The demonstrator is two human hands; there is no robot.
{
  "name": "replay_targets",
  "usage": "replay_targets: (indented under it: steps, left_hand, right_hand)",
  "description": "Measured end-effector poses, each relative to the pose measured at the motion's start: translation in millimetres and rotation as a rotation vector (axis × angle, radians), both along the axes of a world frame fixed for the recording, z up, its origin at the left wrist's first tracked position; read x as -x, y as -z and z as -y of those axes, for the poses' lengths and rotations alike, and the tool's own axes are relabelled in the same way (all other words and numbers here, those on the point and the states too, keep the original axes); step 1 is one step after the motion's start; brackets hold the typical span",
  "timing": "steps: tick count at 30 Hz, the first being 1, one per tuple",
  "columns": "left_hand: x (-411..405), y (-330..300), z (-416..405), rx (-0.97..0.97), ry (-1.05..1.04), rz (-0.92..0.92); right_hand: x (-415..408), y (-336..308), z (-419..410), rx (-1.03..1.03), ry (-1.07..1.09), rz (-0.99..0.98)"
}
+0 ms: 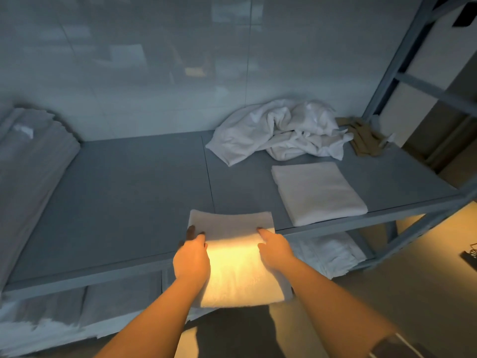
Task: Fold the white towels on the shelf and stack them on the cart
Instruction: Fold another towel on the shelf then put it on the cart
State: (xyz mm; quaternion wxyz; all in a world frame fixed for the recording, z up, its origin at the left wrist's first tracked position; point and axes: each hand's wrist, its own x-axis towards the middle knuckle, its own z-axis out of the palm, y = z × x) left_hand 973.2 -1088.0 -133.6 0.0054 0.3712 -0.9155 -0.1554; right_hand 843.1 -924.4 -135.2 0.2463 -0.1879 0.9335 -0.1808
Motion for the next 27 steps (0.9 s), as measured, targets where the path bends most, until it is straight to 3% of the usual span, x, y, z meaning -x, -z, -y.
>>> replay_targets:
  steps: [6,12,17,23,27]
  left_hand:
    - [50.6,-21.7,0.8,-0.099,0.009,0.016]
    - [113.0,-33.5,-24.8,-0.058,0.064,-0.075]
    - [178.1,-35.7,-65.2,-0.074,0.054,-0.208]
    - [269.3,-32.5,-114.2,-0.111,0.054,-0.37]
    - [311.8,-21.3,-137.6,-0.166,-0.045,-0.403]
  right_hand:
    - [29.0,-28.0,-9.4,-0.055,-0.026,-0.263]
    - [87.9,-47.7,-43.7,-0.111,-0.01,-0.395]
    - [168.3,-49.9,-79.7,-0.133,0.079,-0.23]
    - [263.8,-41.8,-128.1,0.025,0.02,-0.378]
    - [316.5,-36.6,-147.9,0.009,-0.086,-0.41]
